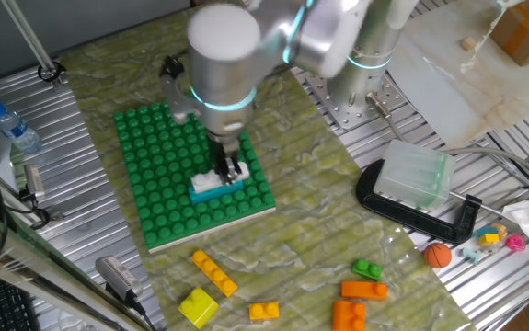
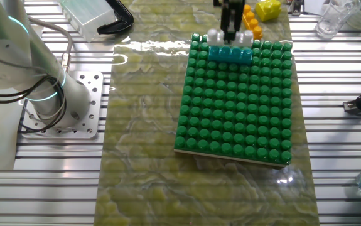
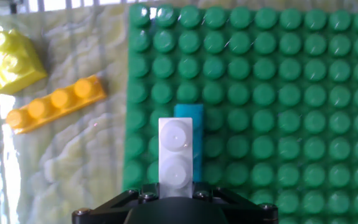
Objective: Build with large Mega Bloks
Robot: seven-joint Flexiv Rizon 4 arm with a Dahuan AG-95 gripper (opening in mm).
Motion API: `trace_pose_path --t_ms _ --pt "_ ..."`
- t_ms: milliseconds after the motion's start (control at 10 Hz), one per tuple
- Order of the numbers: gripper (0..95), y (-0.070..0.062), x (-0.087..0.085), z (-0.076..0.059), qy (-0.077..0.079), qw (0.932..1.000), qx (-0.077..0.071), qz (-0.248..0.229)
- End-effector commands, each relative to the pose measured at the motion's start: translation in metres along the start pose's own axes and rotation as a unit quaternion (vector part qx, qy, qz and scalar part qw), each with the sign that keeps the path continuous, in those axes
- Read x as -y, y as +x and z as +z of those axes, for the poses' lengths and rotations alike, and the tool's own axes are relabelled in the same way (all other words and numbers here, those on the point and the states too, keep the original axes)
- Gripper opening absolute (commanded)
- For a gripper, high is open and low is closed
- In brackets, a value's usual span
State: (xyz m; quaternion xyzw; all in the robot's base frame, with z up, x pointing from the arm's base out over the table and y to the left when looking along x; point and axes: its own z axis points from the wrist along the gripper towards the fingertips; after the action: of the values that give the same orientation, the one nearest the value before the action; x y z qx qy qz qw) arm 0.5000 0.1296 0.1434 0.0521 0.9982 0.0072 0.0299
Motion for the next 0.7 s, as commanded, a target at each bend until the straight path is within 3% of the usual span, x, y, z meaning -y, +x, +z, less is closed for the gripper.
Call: trace_pose_path --t_ms 100,700 --pt "0.0 -0.0029 -0.0003 0.0046 0.002 0.9999 -0.007 0.007" --pt "0.0 -0.0050 -0.0027 0.0118 0.012 0.9997 -0.013 0.016"
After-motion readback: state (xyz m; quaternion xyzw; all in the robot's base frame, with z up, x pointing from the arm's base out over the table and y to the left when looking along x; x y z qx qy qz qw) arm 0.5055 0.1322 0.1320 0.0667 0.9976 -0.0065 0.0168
